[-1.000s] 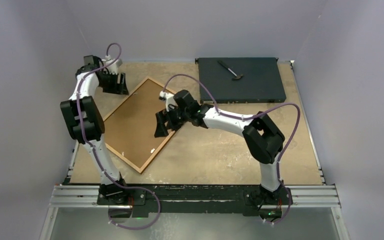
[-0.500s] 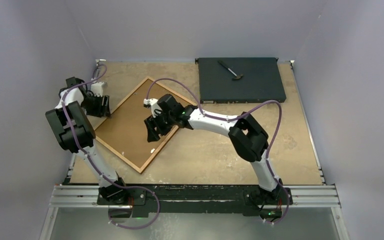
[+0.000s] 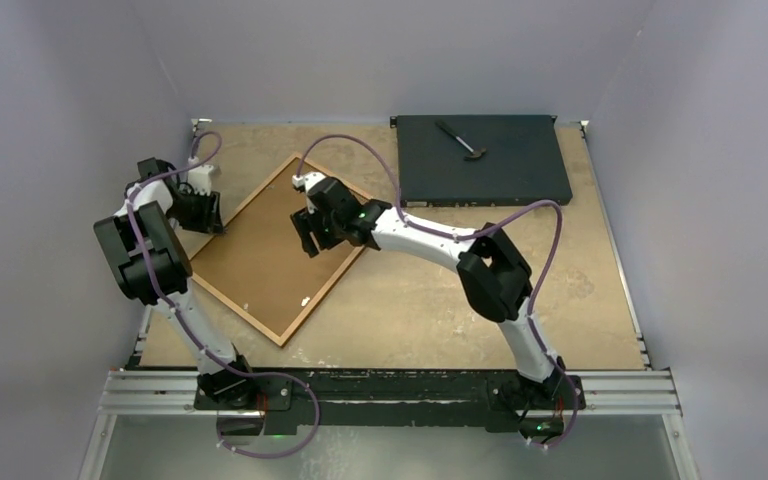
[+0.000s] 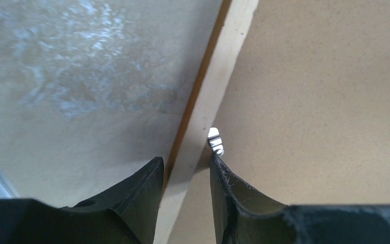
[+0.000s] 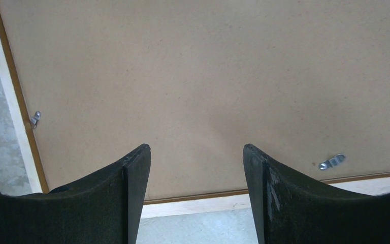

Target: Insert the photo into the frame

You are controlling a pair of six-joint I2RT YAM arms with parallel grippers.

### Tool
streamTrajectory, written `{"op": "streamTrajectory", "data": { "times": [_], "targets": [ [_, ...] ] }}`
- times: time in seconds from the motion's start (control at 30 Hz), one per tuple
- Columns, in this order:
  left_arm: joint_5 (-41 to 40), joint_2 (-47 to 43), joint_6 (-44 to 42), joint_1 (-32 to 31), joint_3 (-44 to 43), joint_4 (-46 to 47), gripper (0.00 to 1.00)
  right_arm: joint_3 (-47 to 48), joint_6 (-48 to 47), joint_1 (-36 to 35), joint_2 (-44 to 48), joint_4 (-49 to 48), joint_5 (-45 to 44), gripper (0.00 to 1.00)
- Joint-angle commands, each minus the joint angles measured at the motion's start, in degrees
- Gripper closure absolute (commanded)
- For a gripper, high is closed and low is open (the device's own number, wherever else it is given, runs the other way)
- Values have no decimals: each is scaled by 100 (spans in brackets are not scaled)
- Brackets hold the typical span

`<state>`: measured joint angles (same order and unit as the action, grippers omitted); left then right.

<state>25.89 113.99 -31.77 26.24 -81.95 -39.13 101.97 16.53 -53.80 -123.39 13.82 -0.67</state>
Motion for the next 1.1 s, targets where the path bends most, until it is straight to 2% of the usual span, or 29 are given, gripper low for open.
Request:
{"op": "streamTrajectory", "data": {
  "times": [0.0, 0.27, 0.6, 1.07],
  "targets": [
    [202, -43, -248, 4, 275, 162, 64, -21, -224, -404, 74, 205, -605, 31],
    [295, -79, -303, 17, 438, 147, 76, 200, -415, -981, -141, 482, -1141, 34],
    [483, -453, -489, 53, 1091, 100, 79, 251, -475, -1313, -387, 748, -1406, 36],
    [514, -609, -603, 128, 1335, 46, 83, -43, -615, -1468, -211, 1198, -1559, 39]
  ]
}}
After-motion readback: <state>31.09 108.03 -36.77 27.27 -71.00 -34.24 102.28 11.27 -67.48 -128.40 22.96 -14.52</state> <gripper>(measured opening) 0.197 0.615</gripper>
